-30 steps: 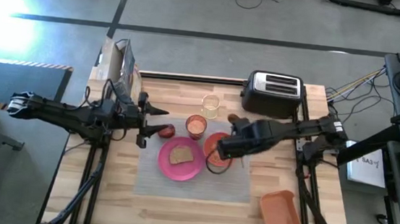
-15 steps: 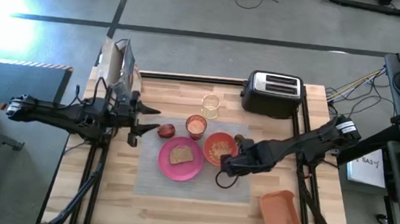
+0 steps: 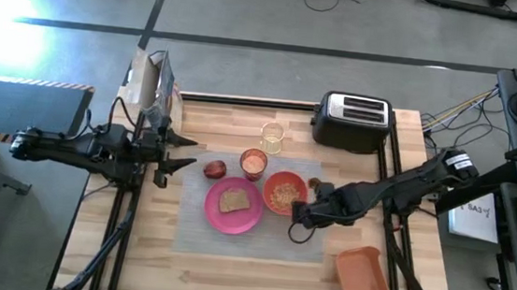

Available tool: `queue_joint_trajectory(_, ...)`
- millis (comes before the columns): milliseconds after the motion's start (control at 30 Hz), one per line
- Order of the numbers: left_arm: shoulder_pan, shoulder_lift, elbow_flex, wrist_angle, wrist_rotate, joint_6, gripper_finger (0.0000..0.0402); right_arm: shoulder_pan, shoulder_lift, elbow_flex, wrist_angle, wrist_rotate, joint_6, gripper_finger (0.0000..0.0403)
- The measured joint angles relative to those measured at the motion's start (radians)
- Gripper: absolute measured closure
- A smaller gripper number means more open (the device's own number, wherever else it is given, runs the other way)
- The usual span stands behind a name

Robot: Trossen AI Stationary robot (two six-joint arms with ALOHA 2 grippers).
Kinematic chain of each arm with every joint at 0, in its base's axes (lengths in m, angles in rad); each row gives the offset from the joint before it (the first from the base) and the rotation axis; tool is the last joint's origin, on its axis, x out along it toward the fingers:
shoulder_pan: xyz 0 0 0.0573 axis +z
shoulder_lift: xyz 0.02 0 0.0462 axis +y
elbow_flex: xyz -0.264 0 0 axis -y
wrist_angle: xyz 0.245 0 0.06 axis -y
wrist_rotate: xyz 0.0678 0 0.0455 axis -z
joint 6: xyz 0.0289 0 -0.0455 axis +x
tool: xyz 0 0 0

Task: Arrange a breakfast setting
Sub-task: Put the gold spoon to the right of the orange bowl on the table mat

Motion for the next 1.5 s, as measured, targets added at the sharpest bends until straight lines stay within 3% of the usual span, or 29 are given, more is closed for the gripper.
queue_joint_trajectory(100, 0.0, -0.01, 0.0, -0.004, 0.0, 0.0, 0.0201, 0.004, -0.049, -0.063, -0.041, -0.022, 0.058, 0.039)
queue_joint_trajectory(300, 0.0, -0.013, 0.0, -0.031, 0.001, -0.02, 0.0201, 0.005, -0.14, -0.218, 0.168, -0.017, 0.094, 0.039)
queue_joint_trajectory(533, 0.0, -0.013, 0.0, -0.035, 0.001, -0.024, 0.0201, 0.005, -0.166, -0.352, 0.257, -0.016, 0.135, 0.039)
queue_joint_trajectory(967, 0.0, -0.013, 0.0, -0.034, 0.001, -0.016, 0.0201, -0.014, -0.109, -0.382, 0.317, -0.014, 0.101, 0.039)
queue_joint_trajectory(1167, 0.0, -0.013, 0.0, -0.035, 0.001, -0.016, 0.0201, -0.038, -0.054, -0.42, 0.478, -0.015, 0.052, 0.039)
queue_joint_trajectory(1500, 0.0, -0.013, 0.0, -0.036, 0.001, 0.004, 0.0201, -0.059, -0.027, -0.421, 0.486, -0.016, -0.003, 0.039)
